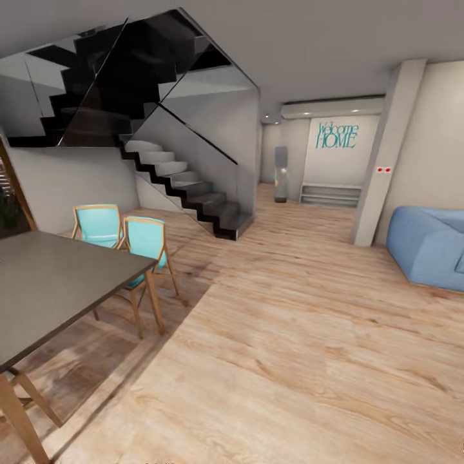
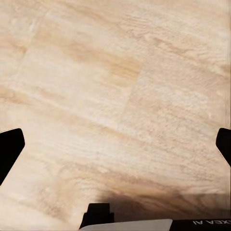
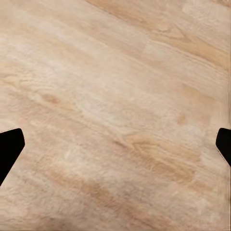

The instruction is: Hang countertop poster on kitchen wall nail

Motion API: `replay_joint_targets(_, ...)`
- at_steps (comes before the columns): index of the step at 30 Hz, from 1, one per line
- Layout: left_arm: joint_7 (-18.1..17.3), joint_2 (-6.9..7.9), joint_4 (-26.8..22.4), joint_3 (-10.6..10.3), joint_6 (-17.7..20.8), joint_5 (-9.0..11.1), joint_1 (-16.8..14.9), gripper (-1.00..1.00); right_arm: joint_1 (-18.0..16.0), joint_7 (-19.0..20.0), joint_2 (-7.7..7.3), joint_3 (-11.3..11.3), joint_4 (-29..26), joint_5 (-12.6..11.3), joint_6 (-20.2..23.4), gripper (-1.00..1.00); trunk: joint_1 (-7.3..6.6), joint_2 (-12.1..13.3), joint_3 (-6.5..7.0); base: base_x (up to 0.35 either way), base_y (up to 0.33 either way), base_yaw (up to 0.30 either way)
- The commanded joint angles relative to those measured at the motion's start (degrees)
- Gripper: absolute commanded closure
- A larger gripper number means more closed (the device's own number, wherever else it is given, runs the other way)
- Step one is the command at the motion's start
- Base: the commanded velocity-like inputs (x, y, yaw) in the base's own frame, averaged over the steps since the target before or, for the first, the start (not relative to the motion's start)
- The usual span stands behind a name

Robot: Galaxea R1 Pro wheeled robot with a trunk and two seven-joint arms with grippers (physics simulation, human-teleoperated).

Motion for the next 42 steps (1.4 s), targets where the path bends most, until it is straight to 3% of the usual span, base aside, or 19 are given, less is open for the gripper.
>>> replay_joint_targets(1, 0.0, -0.03, -0.1, 0.0, 0.0, -0.1, 0.0, -1.0, 0.0, -0.3, -0.02, 0.1, 0.1, 0.7, -0.1, -1.0, 0.0, 0.0, -0.05, -0.011, -0.329, 0.099)
replay_joint_targets(13, 0.0, 0.04, -0.1, 0.3, -0.2, 0.0, 0.0, -1.0, 0.0, -0.5, 0.05, 0.1, 0.1, 1.0, -0.2, -1.0, 0.0, 0.0, -0.26, -0.003, -0.128, 0.232)
replay_joint_targets(29, -0.1, 0.02, -0.2, 0.3, -0.3, 0.1, 0.0, -1.0, 0.0, -0.4, 0.05, 0.2, 0.1, 1.2, -0.1, -1.0, 0.0, 0.0, -0.59, -0.16, 0.136, 0.268)
replay_joint_targets(42, 0.0, -0.01, -0.2, 0.4, -0.3, 0.2, 0.0, -1.0, 0.0, -0.5, 0.05, 0.1, 0.1, 1.5, -0.2, -1.0, 0.0, 0.0, -0.94, -0.01, -0.209, 0.198)
